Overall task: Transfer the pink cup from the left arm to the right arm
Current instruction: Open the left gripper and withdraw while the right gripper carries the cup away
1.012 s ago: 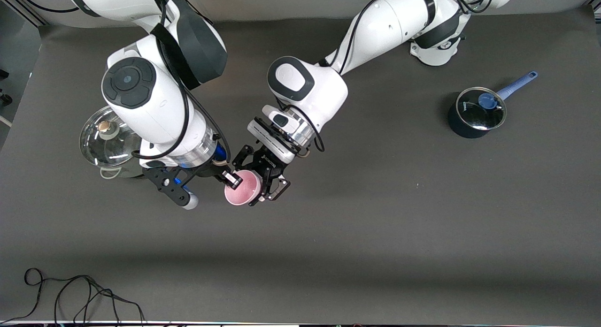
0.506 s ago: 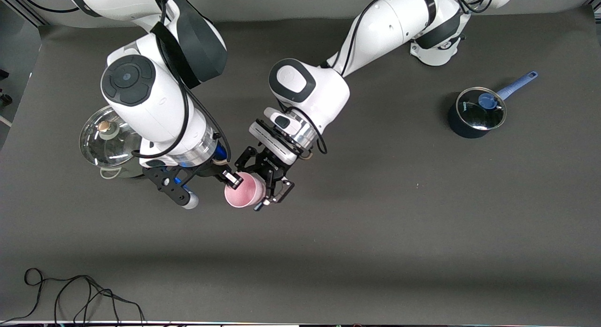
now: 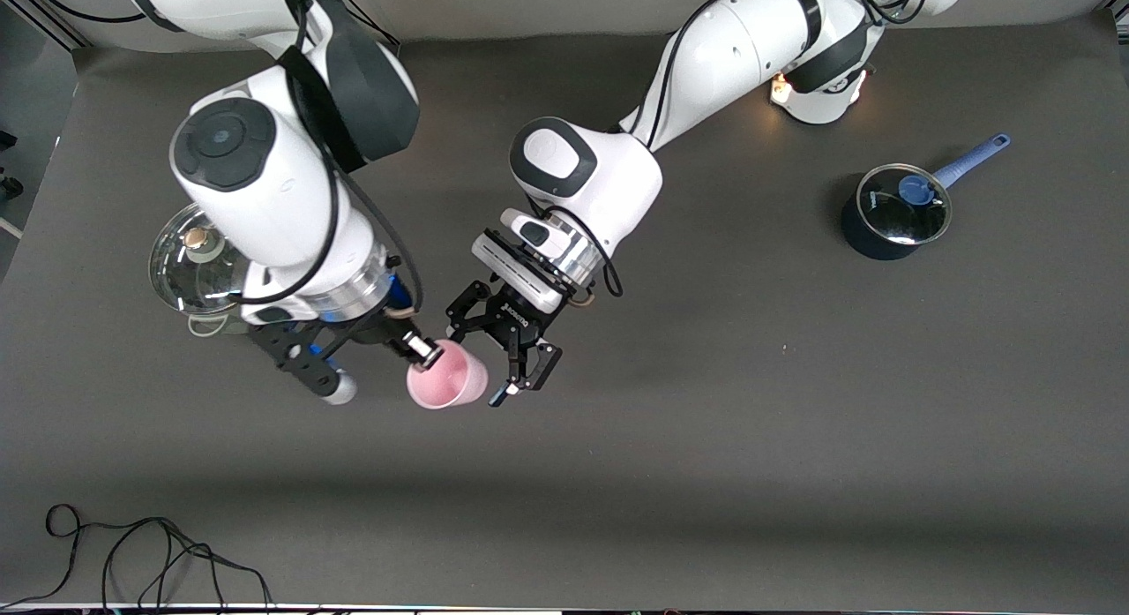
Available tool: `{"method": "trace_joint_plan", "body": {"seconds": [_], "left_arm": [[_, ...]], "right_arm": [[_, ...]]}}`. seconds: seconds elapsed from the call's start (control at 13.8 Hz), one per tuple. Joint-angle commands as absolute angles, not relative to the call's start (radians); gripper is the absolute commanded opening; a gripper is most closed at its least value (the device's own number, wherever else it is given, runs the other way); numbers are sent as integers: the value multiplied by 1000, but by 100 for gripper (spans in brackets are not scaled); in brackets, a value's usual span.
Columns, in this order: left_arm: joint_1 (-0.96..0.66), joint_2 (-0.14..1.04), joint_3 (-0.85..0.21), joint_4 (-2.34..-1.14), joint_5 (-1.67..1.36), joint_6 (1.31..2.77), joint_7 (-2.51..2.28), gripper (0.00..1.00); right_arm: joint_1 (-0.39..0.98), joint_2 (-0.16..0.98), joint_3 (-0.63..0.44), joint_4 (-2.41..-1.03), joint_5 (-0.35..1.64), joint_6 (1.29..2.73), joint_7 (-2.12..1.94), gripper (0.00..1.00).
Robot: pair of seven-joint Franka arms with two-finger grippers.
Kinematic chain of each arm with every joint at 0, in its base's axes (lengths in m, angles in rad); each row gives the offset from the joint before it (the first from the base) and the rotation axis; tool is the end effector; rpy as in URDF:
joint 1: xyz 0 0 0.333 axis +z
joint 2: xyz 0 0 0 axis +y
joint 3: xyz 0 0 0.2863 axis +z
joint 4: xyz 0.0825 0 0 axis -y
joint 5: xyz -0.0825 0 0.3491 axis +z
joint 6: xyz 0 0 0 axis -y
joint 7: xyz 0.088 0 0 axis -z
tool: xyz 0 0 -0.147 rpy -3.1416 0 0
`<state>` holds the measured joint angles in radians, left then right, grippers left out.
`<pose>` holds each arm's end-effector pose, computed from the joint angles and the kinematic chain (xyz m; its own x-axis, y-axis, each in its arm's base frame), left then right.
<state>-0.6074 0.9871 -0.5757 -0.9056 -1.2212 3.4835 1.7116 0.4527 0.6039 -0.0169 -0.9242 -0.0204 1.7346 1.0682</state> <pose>0.5739 -0.5134 0.3908 0.1259 -0.2233 0.9666 -0.6664 -0.7408 -0.0843 0.6269 0.2930 0.4934 0.7972 -0.5907 0.1250 -0.5703 -0.8046 -0.1652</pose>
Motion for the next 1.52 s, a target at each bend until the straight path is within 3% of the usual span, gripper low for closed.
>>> {"method": "trace_joint_plan", "body": {"seconds": [0.0,0.29,0.65,0.8,1.16,1.45], "left_arm": [[-540,944,-566,-989,-1192,3445,1698,100],[-424,888,-563,-1109,-1175,3289,1700,100],[-180,835,-558,-1215,-1050,2923,1698,100],[-54,831,-558,-1220,-970,2712,1697,100],[227,833,-552,-1209,-706,2222,1680,100],[362,833,-539,-1178,-411,2007,1530,100]], "right_arm": [[388,611,-28,-902,-43,1741,974,0],[252,586,-43,-902,-80,1654,766,0],[83,557,-40,-942,-66,1640,486,0],[63,494,-40,-1059,-42,1698,424,0],[57,204,-52,-1686,-26,2127,357,0],[51,262,-57,-1732,-26,2169,272,0]]}}
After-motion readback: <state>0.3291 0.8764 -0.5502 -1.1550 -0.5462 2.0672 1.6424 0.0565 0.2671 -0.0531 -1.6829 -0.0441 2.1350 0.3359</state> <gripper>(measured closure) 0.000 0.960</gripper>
